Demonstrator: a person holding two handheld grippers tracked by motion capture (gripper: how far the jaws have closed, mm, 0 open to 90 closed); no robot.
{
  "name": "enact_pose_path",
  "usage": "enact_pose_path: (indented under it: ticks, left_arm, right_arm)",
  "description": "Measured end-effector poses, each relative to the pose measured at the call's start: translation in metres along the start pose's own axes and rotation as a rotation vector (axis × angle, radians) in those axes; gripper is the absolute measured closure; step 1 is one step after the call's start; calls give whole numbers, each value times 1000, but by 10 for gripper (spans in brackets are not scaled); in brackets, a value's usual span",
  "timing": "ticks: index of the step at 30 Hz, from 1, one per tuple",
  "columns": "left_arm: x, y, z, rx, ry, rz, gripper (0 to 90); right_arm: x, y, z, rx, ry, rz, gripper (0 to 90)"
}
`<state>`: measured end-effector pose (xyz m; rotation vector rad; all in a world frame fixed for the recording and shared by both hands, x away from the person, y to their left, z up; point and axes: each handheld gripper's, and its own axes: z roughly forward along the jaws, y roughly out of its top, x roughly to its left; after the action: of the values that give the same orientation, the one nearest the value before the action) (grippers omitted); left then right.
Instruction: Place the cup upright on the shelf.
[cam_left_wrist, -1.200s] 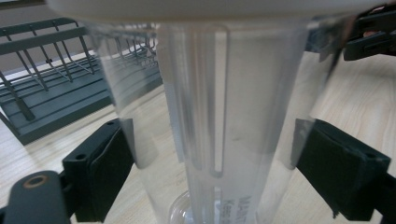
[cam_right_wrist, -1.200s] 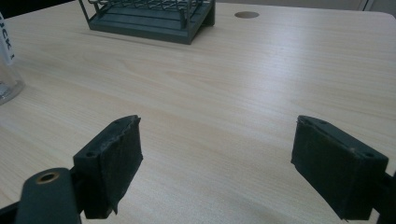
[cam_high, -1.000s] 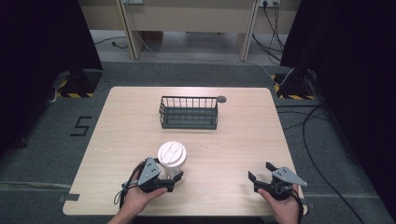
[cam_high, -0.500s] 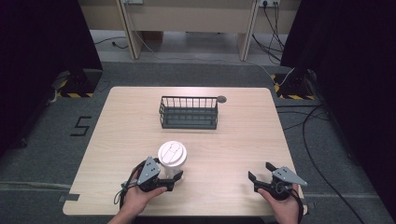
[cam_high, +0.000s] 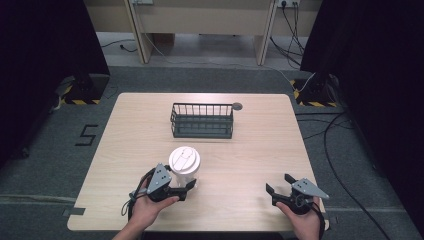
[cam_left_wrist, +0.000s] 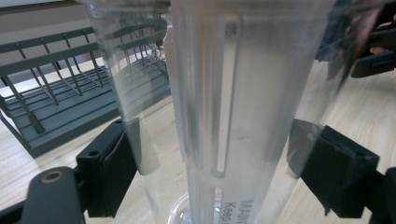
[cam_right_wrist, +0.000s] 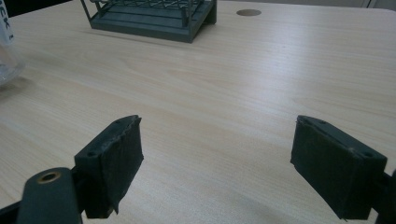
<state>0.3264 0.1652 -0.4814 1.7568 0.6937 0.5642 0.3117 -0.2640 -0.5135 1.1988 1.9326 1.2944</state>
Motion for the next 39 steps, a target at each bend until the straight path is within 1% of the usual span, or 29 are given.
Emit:
enact_pose_path:
  ticks: [5, 18, 22, 29, 35, 39]
  left_arm:
    - [2, 4, 0, -9, 5, 7, 176]
    - [10, 17, 1, -18, 22, -2, 176]
    - [13, 21, 3, -19, 38, -4, 176]
    - [20, 25, 4, -33, 58, -23, 176]
    - [24, 30, 8, -29, 68, -18, 176]
    - [28, 36, 12, -42, 75, -18, 176]
  right_arm:
    - [0, 0, 0, 1, 0, -1, 170]
    - [0, 0, 0, 2, 1, -1, 170]
    - [0, 0, 0, 2, 3, 0, 170]
    - [0, 0, 0, 4, 3, 2, 170]
    - [0, 0, 0, 3, 3, -1, 170]
    - [-1, 0, 0, 0, 2, -5, 171]
